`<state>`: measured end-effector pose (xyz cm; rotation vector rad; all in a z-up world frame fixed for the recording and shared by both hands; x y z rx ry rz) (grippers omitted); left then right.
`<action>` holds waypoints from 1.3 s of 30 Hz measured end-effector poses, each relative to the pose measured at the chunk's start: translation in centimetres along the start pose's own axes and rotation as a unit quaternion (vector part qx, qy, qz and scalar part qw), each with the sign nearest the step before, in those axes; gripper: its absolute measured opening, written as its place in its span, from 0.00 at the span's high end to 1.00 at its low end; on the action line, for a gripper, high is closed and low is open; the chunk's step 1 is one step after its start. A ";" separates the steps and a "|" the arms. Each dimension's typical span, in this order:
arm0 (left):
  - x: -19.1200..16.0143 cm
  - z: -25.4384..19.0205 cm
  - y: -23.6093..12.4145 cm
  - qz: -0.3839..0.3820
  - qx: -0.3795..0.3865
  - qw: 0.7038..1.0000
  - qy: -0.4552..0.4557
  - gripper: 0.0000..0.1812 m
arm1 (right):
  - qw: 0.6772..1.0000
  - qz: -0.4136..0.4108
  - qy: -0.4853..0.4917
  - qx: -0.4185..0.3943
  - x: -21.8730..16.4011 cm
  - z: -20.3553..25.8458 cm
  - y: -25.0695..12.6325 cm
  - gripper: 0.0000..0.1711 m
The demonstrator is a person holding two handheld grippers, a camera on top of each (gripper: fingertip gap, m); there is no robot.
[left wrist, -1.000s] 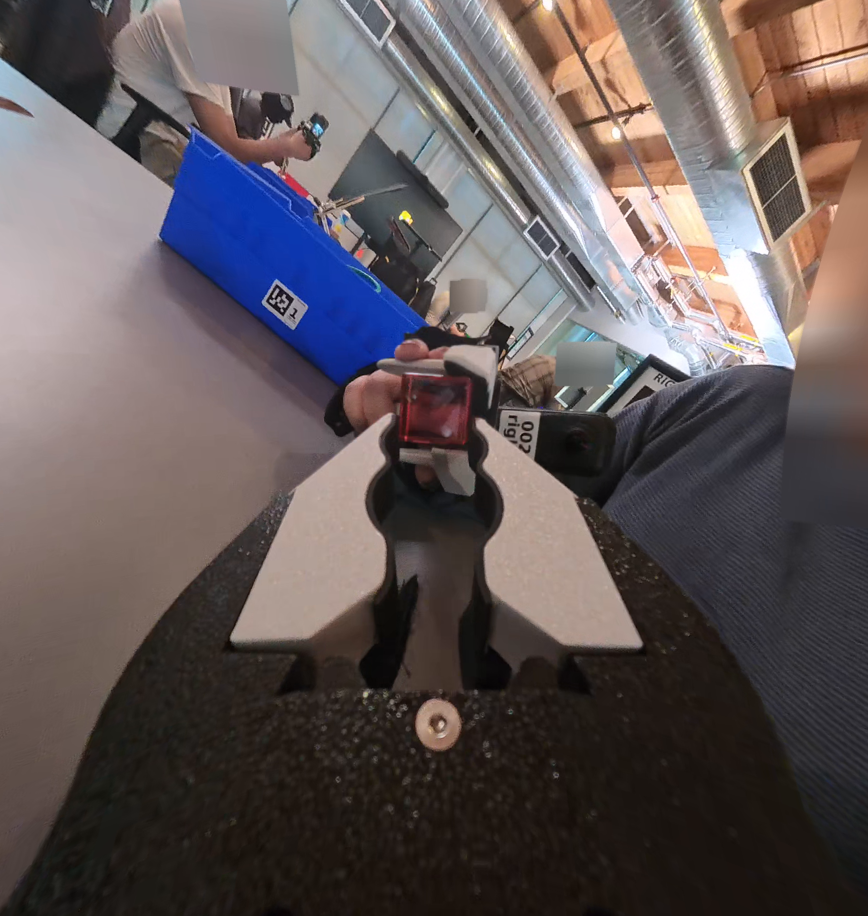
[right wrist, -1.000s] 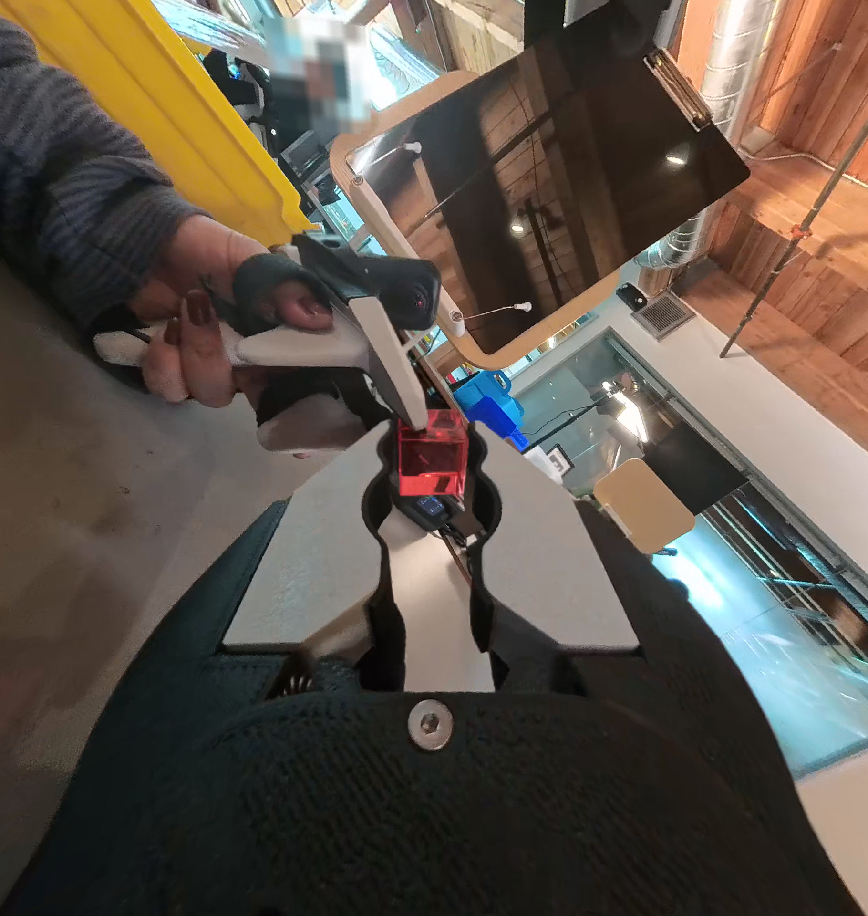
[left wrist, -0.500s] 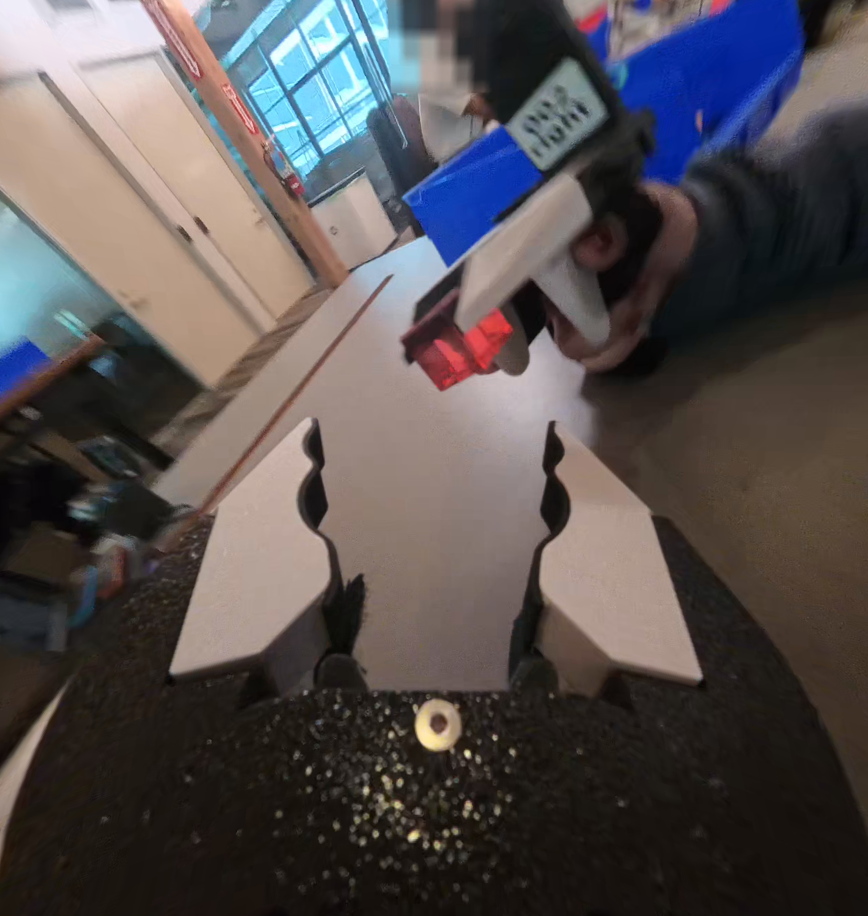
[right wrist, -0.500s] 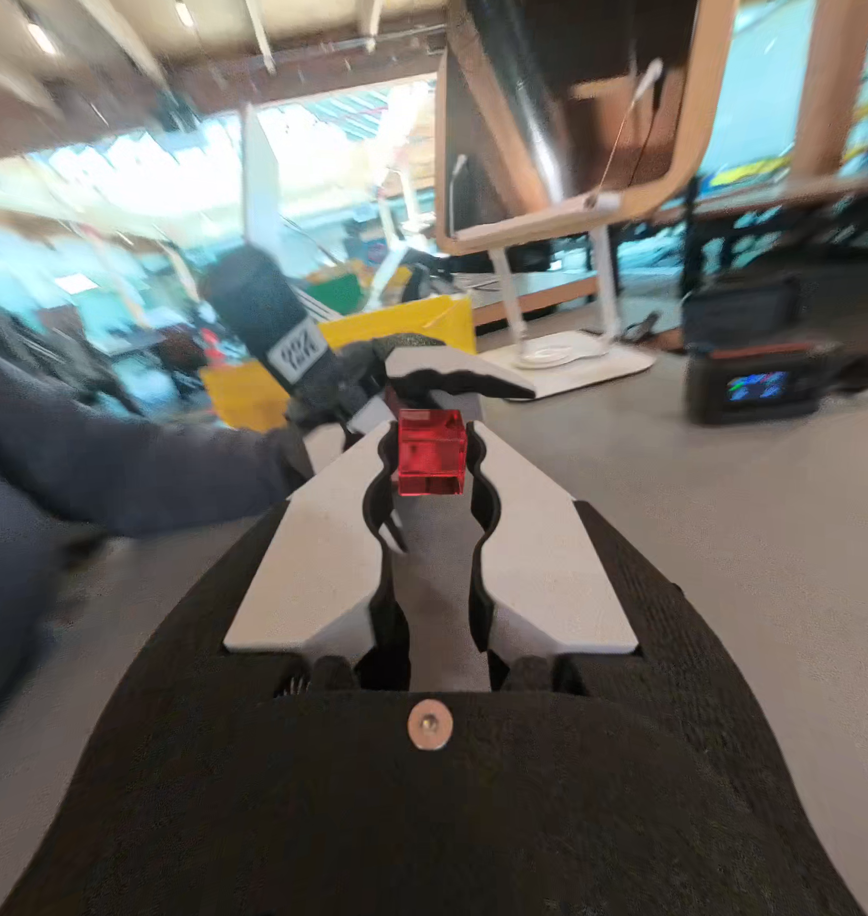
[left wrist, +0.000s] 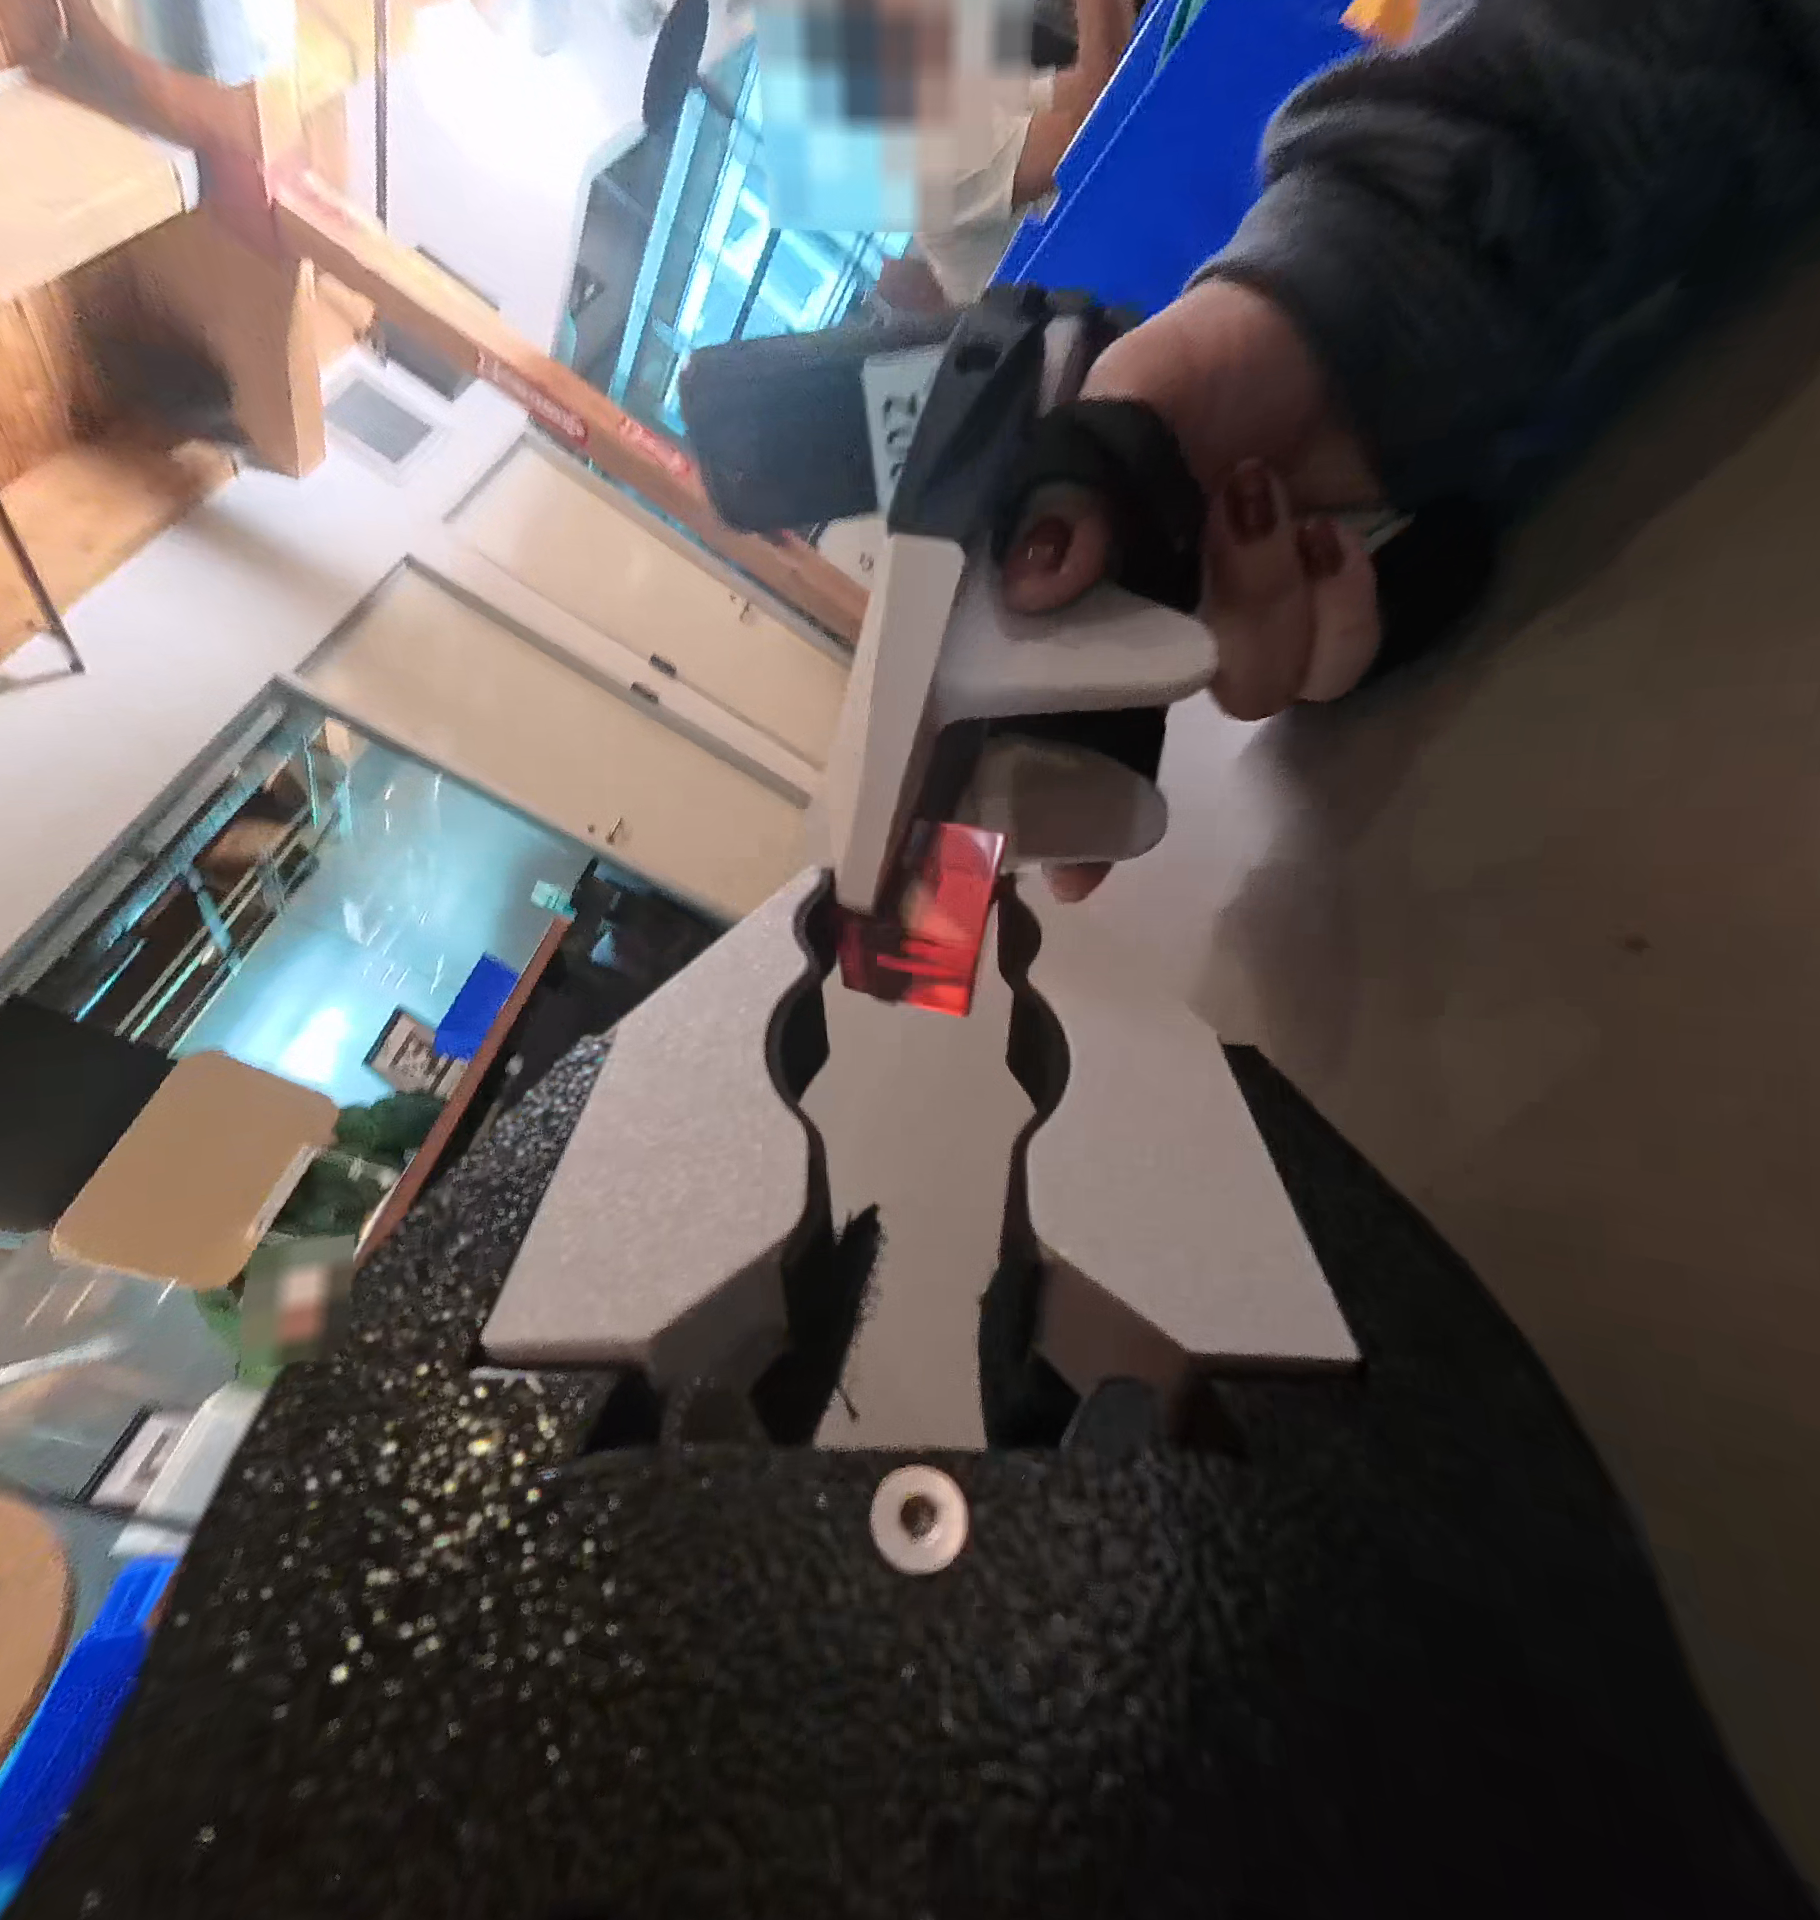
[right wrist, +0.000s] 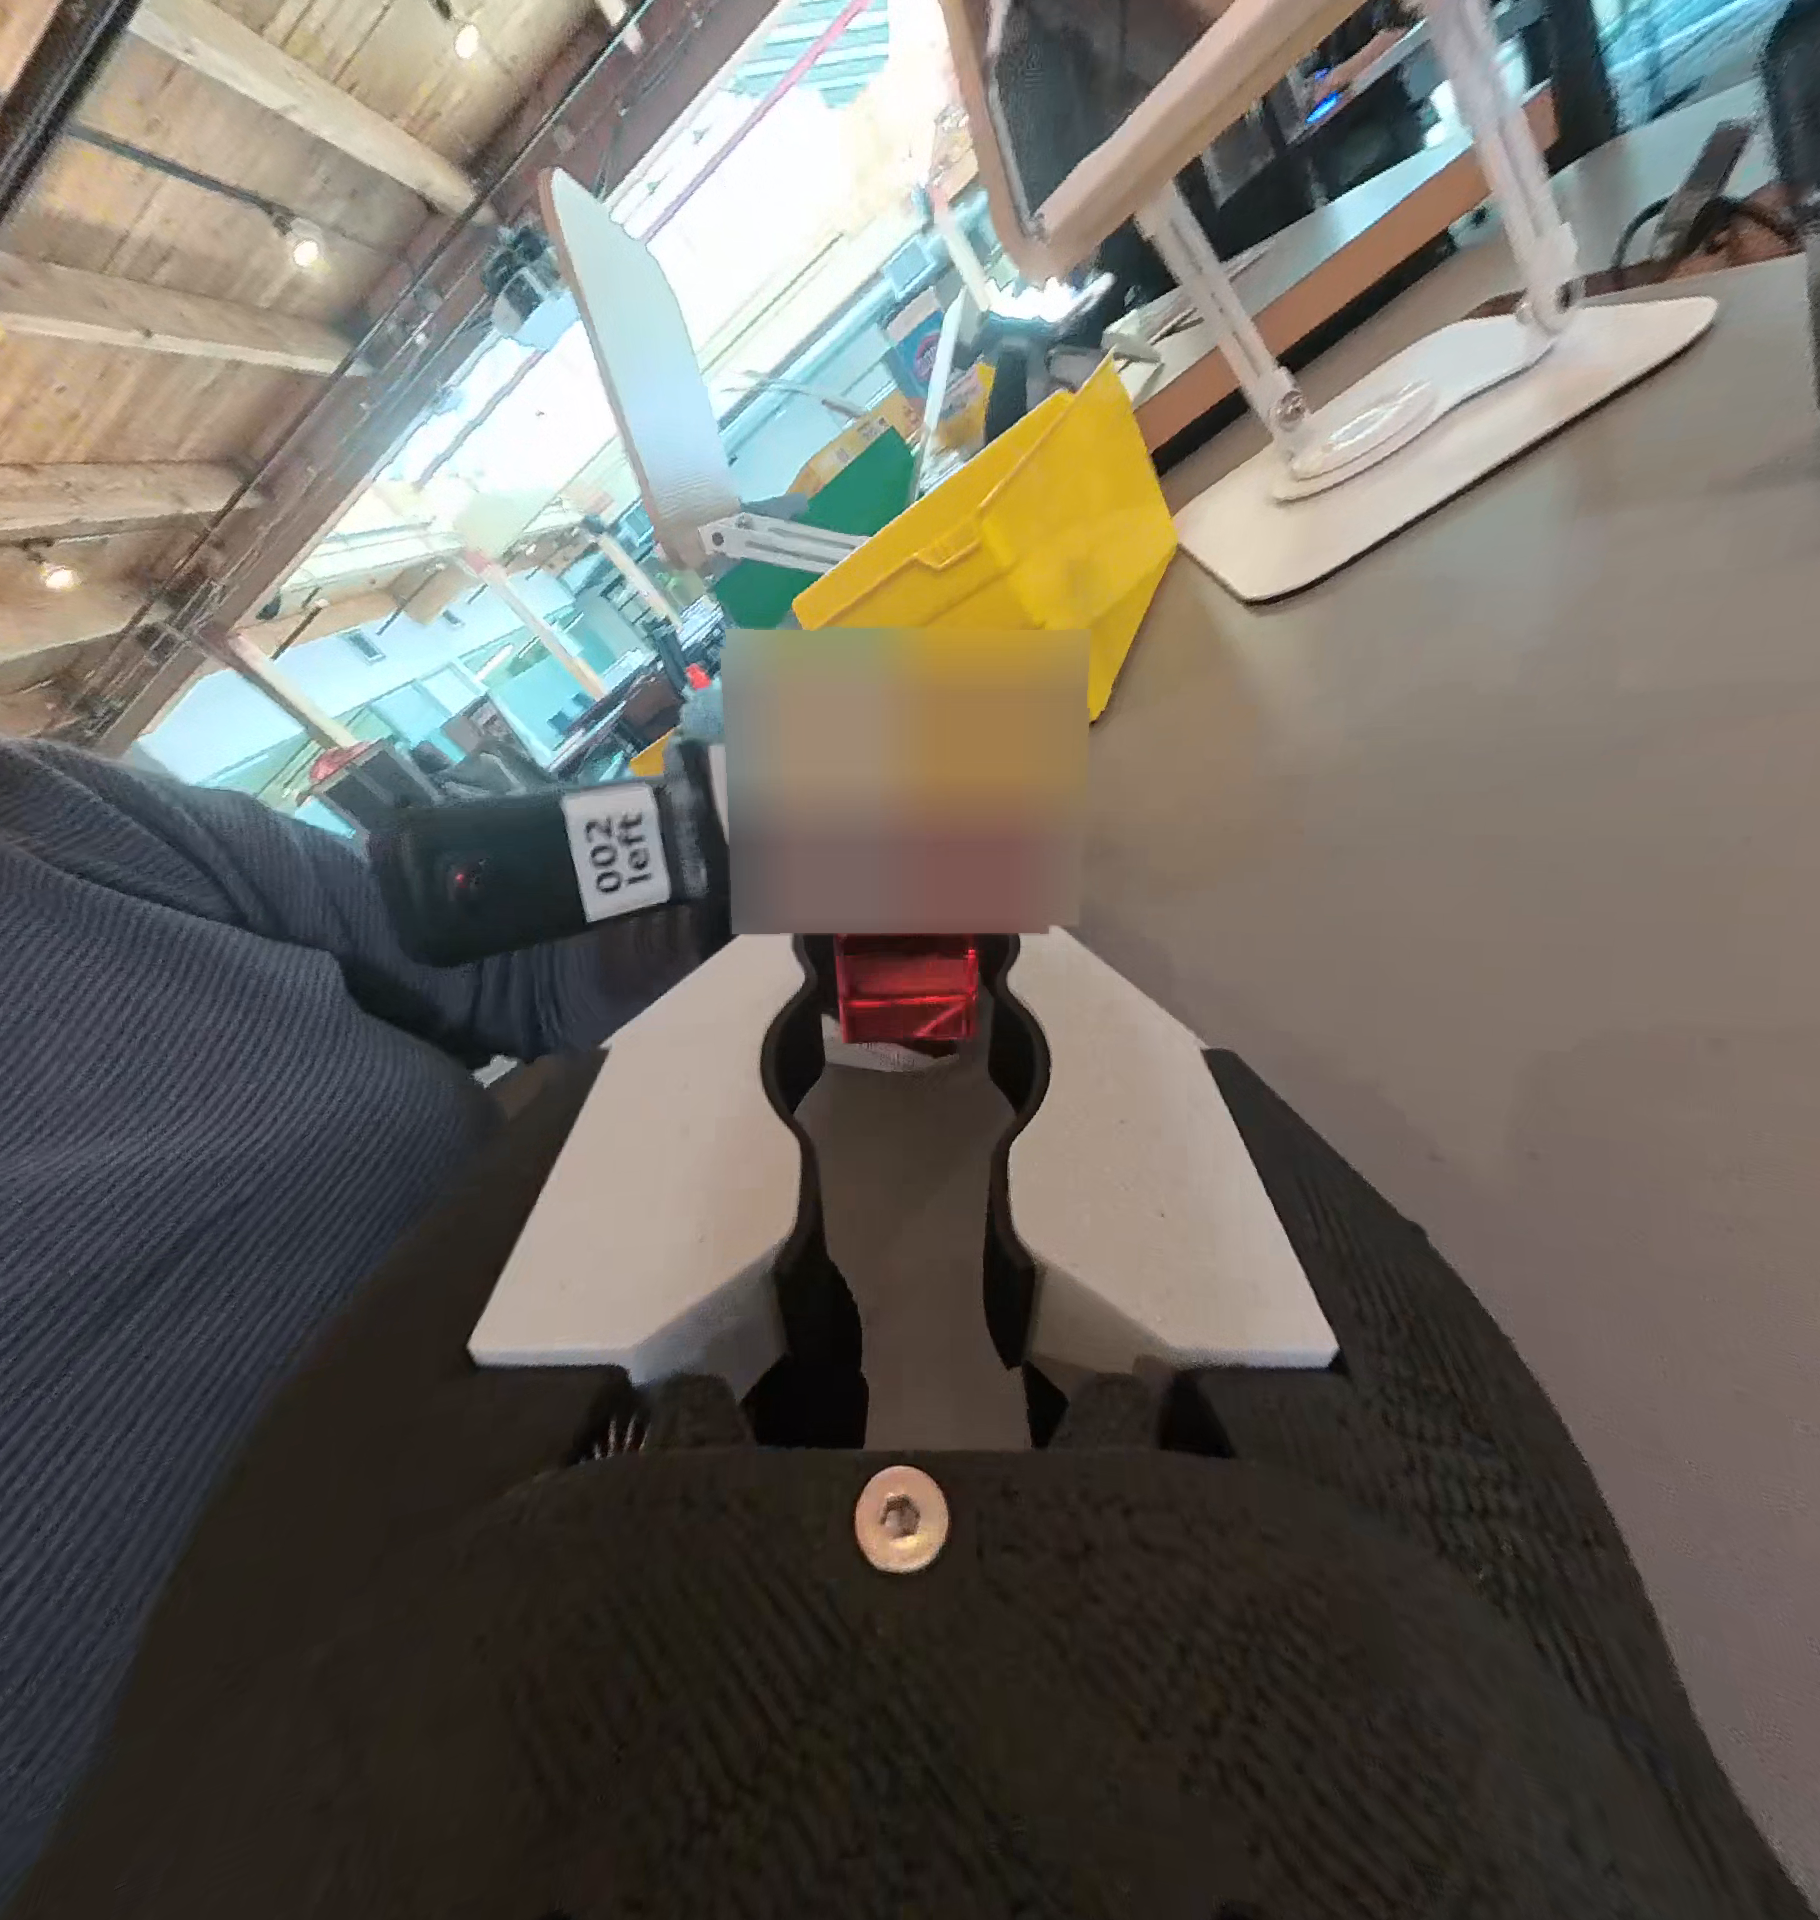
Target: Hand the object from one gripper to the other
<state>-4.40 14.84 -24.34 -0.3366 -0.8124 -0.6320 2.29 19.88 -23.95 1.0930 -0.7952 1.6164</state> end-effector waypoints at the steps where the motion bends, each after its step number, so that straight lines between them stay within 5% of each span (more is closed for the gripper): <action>1: -0.2 0.3 0.3 0.019 0.020 1.000 0.003 0.85 | 1.000 -0.012 0.000 -0.018 0.2 -0.3 -0.1 0.84; 7: -1.8 1.4 1.1 0.107 0.081 0.991 0.003 0.85 | 0.979 0.040 -0.087 -0.180 0.2 -1.5 0.2 0.69; 16: -1.6 0.9 1.3 0.116 0.085 0.989 0.025 0.85 | 0.954 0.078 -0.139 -0.255 -0.3 -1.1 1.5 0.80; 20: -1.2 0.6 0.9 0.068 0.055 0.996 -0.004 0.85 | 0.976 0.075 -0.088 -0.184 -0.2 -0.9 1.1 0.80; 25: 0.3 0.0 0.0 -0.035 -0.024 0.997 -0.071 0.74 | 0.998 0.012 0.061 0.017 0.2 0.6 0.5 0.80; 30: 1.7 -0.2 -0.9 -0.102 -0.061 0.988 -0.104 0.85 | 0.976 -0.006 0.158 0.152 -0.4 1.9 0.4 0.80; 39: -1.2 1.1 0.9 0.072 0.056 0.995 -0.042 0.86 | 0.997 0.003 0.001 -0.081 0.7 -0.9 -0.5 0.70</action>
Point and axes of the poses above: each gripper's, where its closed fingertips meet, y out along the fingers, x out of its top, z = x × y across the jaws, the point moved 6 cm from there along -y, back along the fingers, and after that the axes turned 14 degrees about -y, right-handed, at the moved point
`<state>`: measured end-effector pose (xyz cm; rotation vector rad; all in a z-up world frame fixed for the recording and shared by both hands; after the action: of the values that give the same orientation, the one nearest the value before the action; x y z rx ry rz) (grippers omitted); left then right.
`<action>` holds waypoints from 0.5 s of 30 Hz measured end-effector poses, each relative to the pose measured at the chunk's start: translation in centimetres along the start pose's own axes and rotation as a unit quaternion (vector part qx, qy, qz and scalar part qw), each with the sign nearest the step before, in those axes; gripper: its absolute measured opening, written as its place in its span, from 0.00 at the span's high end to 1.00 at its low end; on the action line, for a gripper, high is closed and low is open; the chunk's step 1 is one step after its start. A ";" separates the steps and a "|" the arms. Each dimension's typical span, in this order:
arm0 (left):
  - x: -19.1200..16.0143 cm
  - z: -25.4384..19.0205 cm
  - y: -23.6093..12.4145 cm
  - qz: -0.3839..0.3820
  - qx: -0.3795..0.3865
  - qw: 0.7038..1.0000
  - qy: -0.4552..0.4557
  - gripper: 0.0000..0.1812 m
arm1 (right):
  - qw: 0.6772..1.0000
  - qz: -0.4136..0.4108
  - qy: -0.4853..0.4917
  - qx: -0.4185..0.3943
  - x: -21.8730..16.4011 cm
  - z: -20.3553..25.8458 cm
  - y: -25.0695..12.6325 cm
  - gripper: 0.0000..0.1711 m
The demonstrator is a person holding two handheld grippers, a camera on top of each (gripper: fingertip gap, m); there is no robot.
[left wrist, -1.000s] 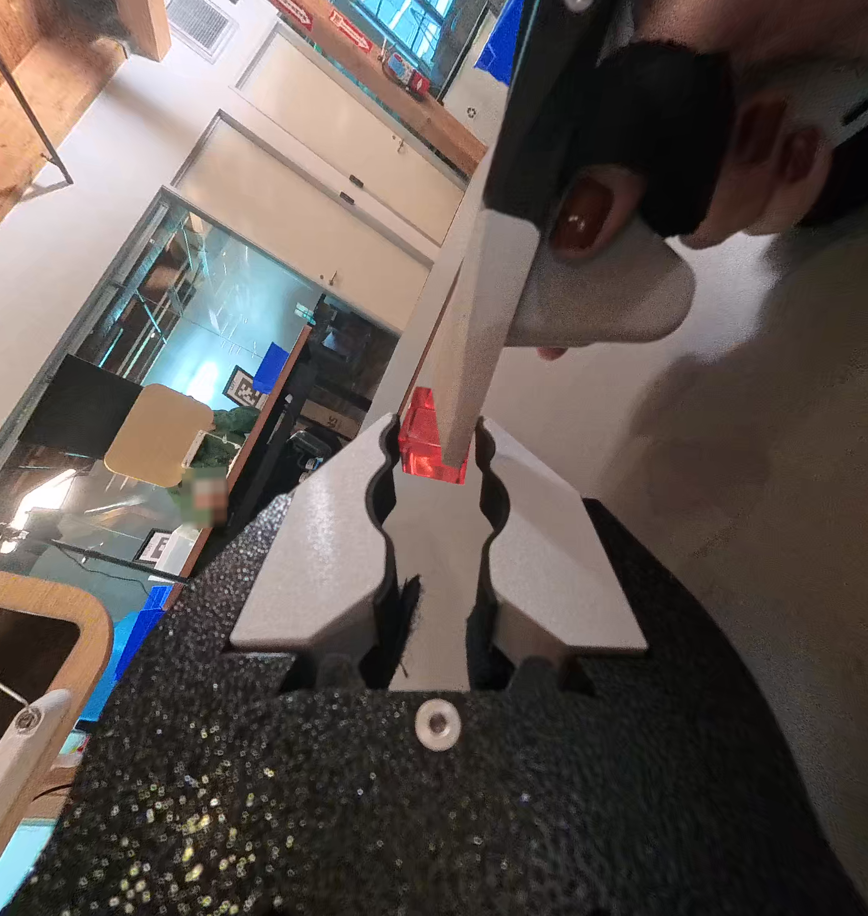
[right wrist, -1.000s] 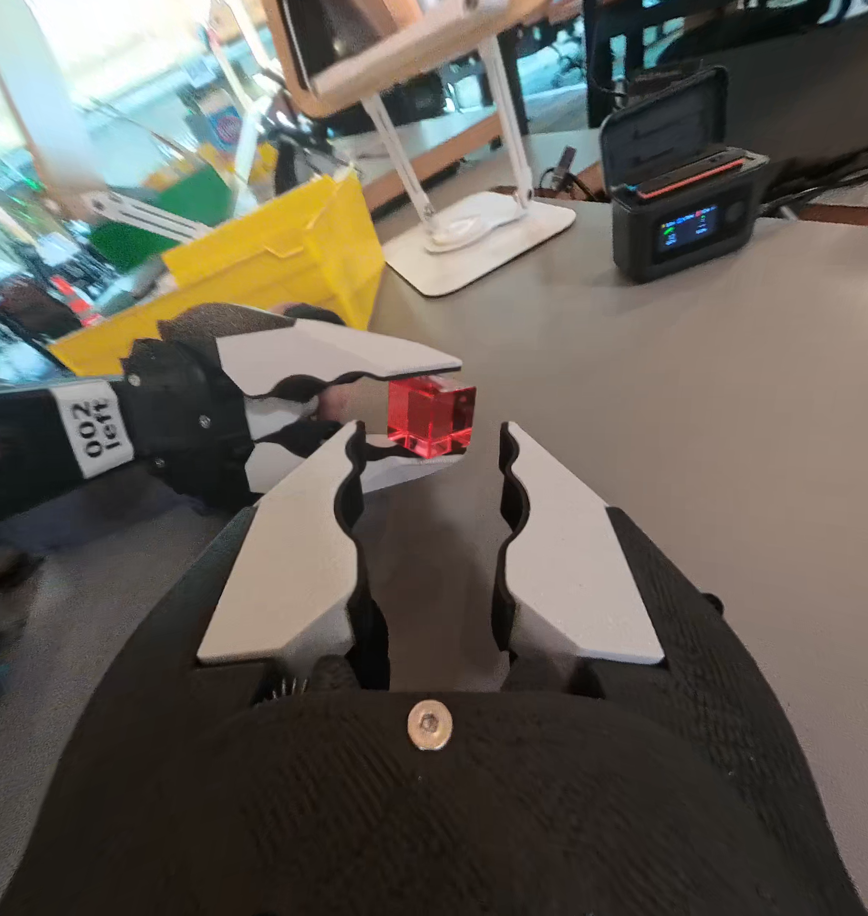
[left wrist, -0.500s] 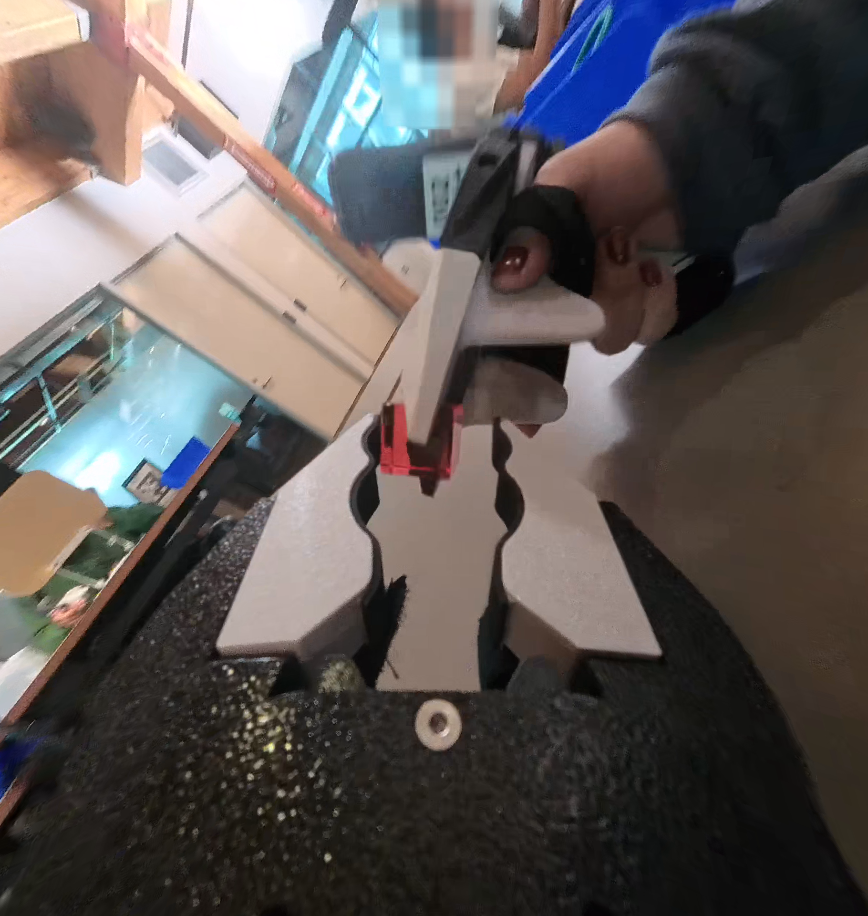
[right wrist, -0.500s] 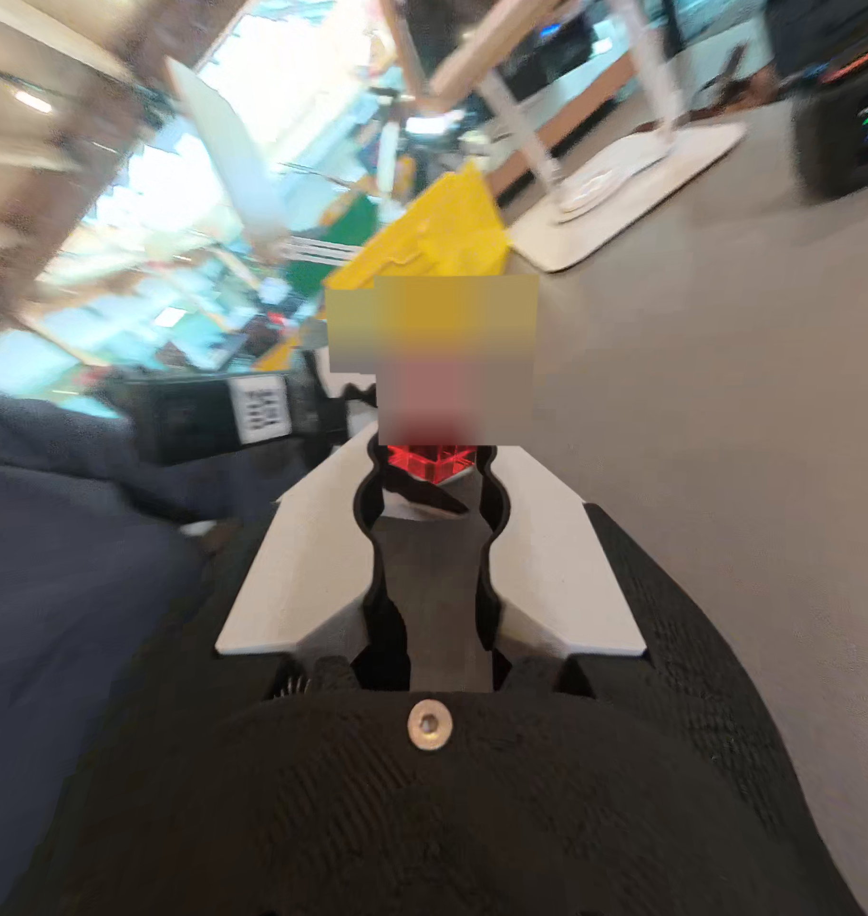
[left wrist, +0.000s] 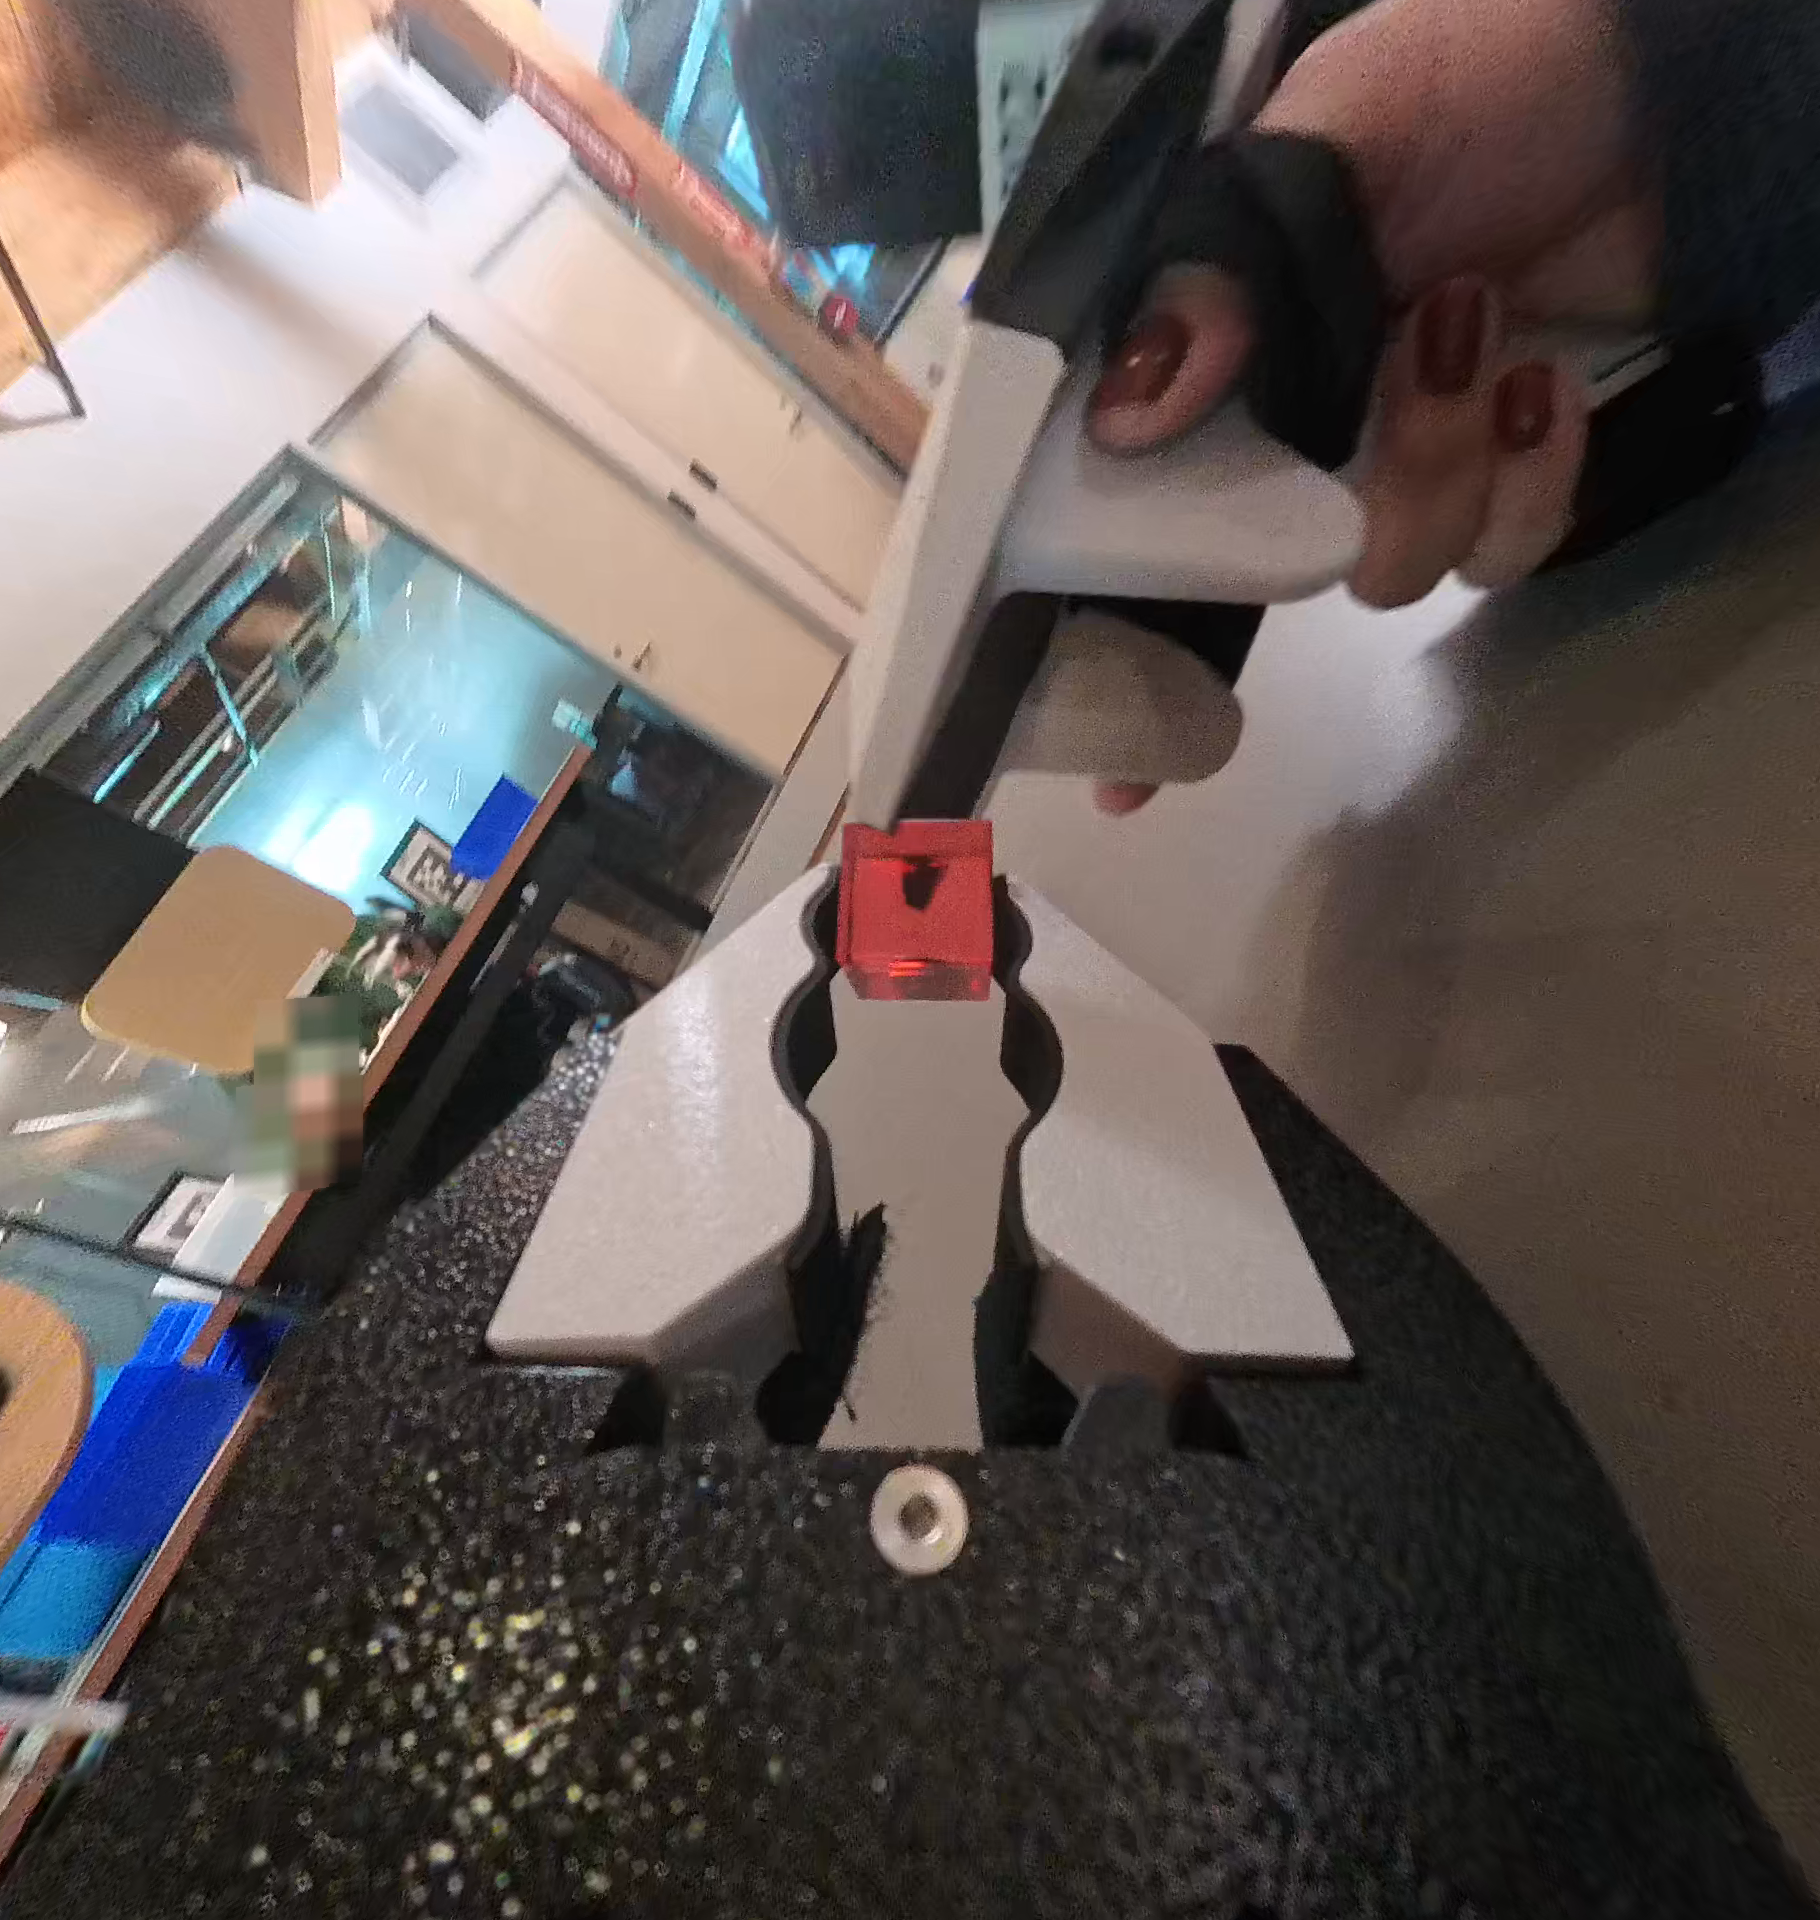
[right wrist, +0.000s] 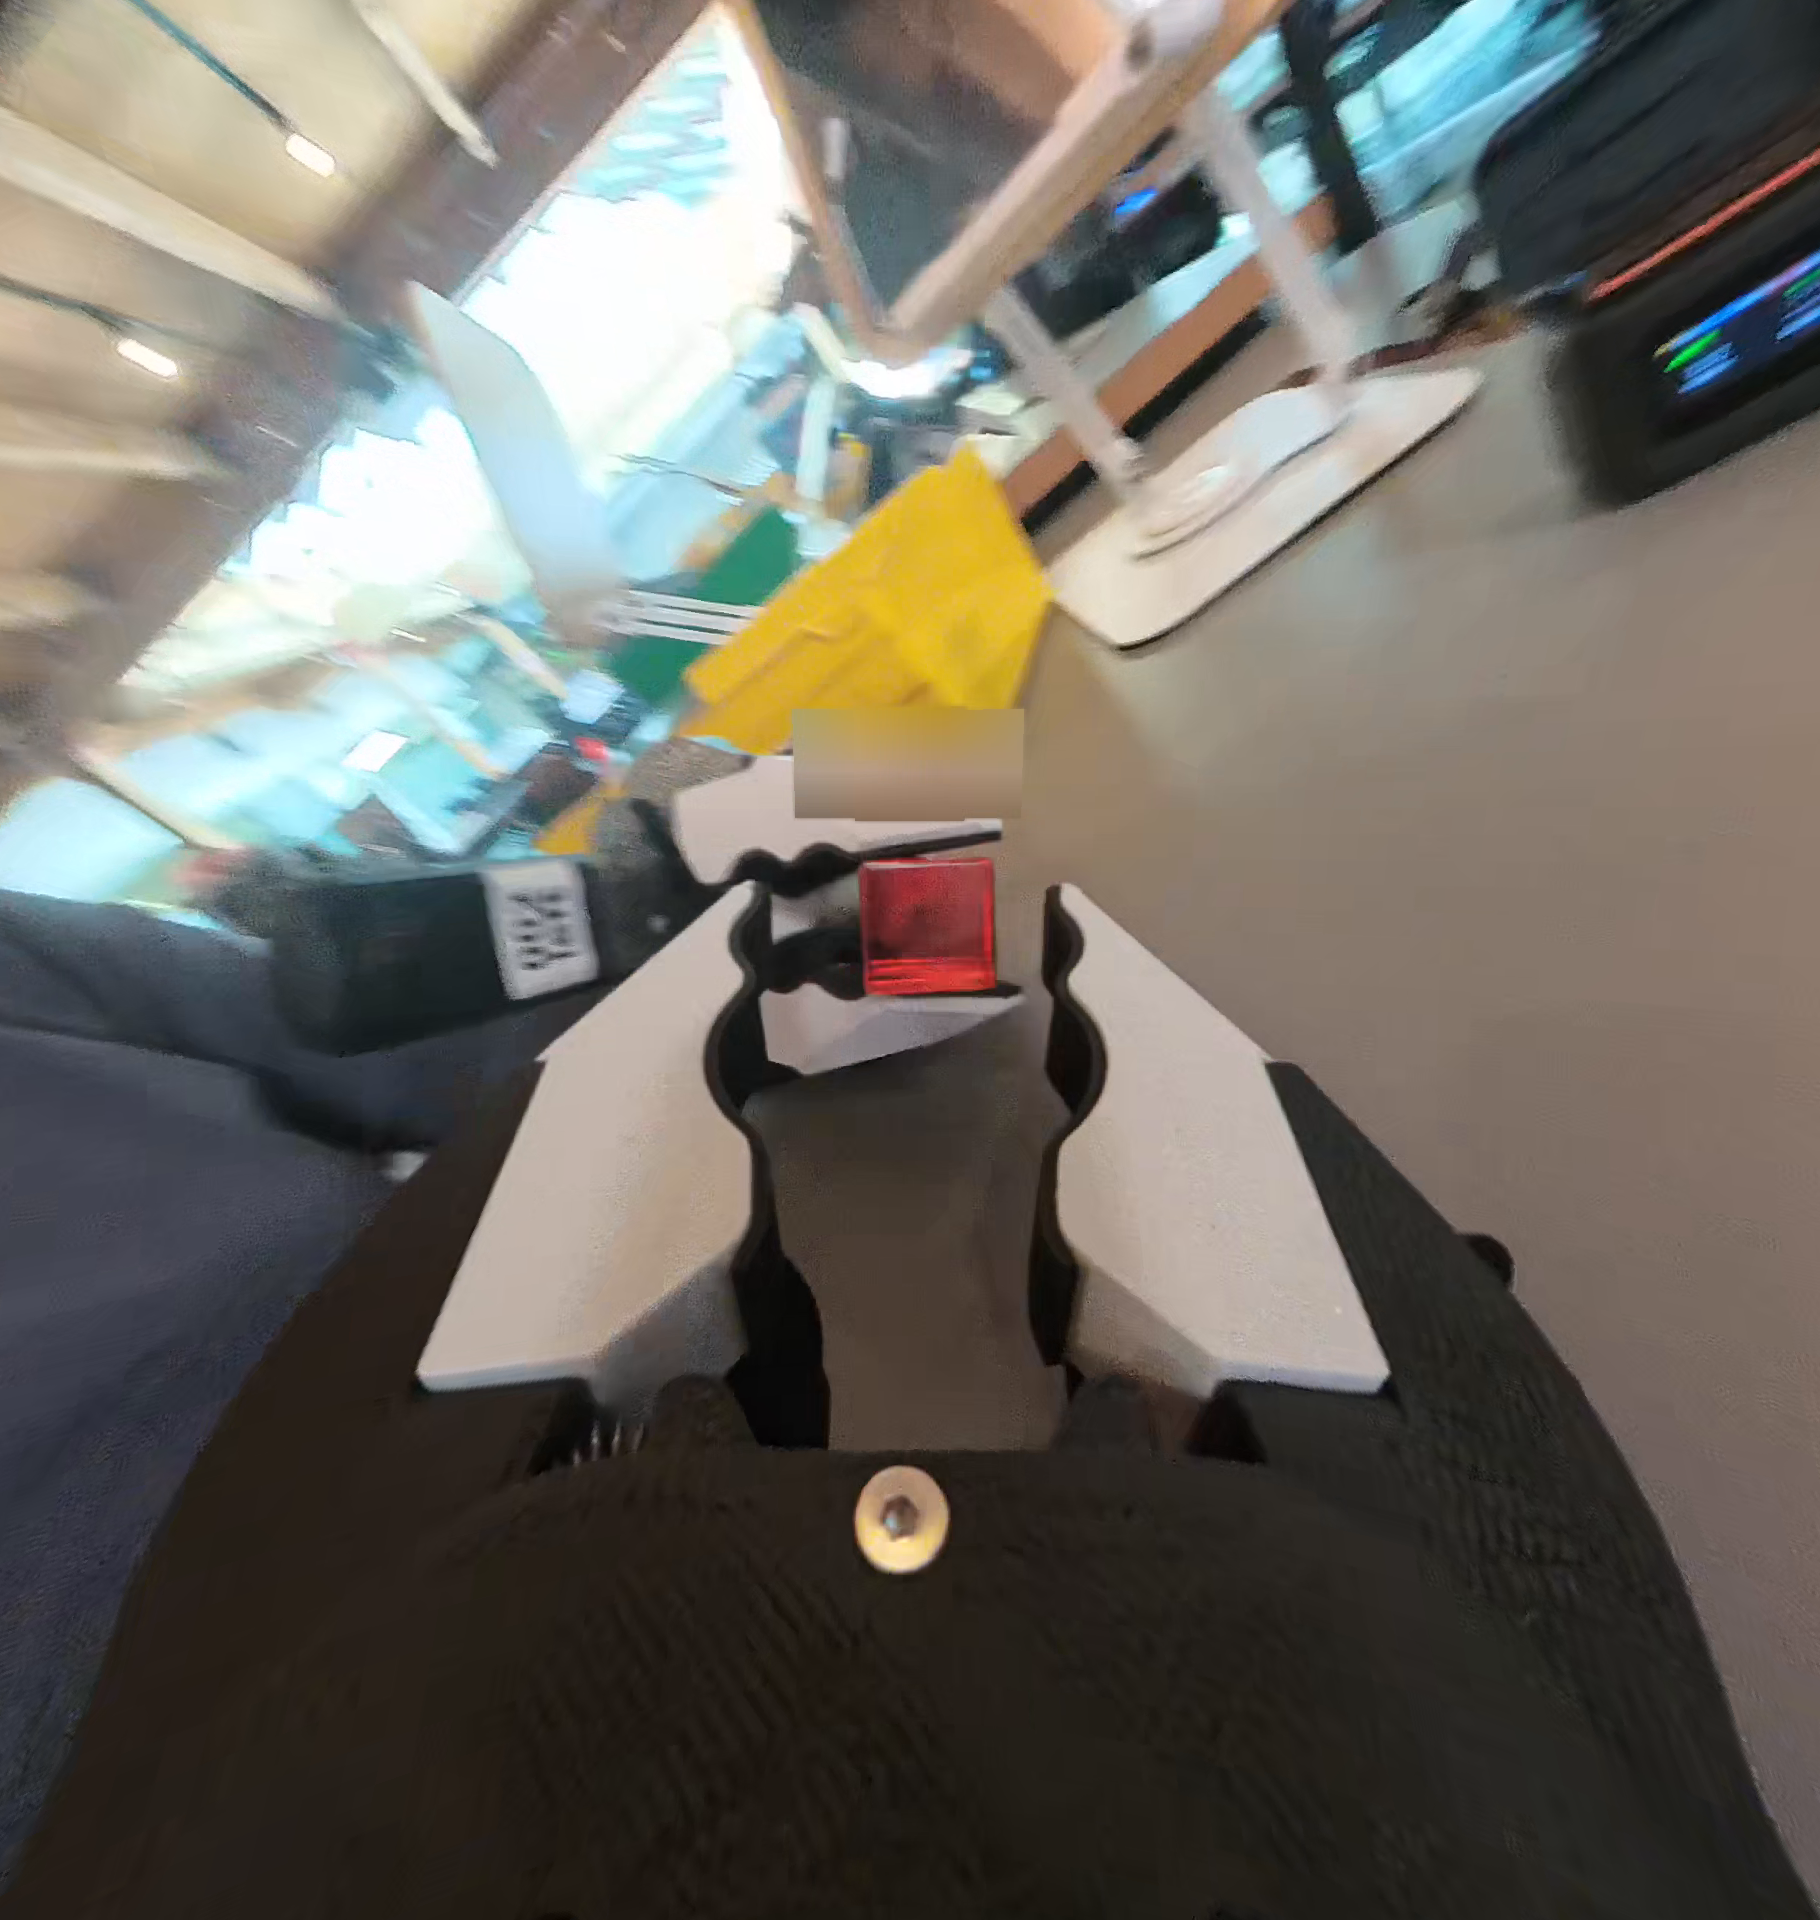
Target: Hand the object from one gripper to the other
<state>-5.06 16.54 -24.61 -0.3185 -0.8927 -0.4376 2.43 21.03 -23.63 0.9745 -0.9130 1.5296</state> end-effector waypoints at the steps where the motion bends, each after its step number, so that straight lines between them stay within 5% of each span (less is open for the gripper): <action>1: -0.3 0.2 0.2 0.018 0.010 1.000 -0.006 0.86 | 0.999 0.018 -0.035 -0.034 0.0 -0.1 0.1 0.69; 7: -1.4 1.1 0.6 0.080 0.041 0.996 -0.030 0.86 | 0.958 0.071 -0.176 -0.217 -0.2 0.0 1.3 0.67; 15: -0.9 0.0 0.8 0.073 0.035 0.996 0.030 0.86 | 0.929 0.095 -0.236 -0.270 -1.1 0.7 2.6 0.80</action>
<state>-5.16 17.40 -25.41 -0.3024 -0.8191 -0.2782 0.11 19.55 -24.53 0.8691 -1.7080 1.1017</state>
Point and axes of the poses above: each gripper's, where its closed fingertips meet, y out along the fingers, x out of its top, z = x × y across the jaws, the point moved 6 cm from there along -y, back along the fingers, and after that the axes turned 14 degrees about -y, right-handed, at the moved point
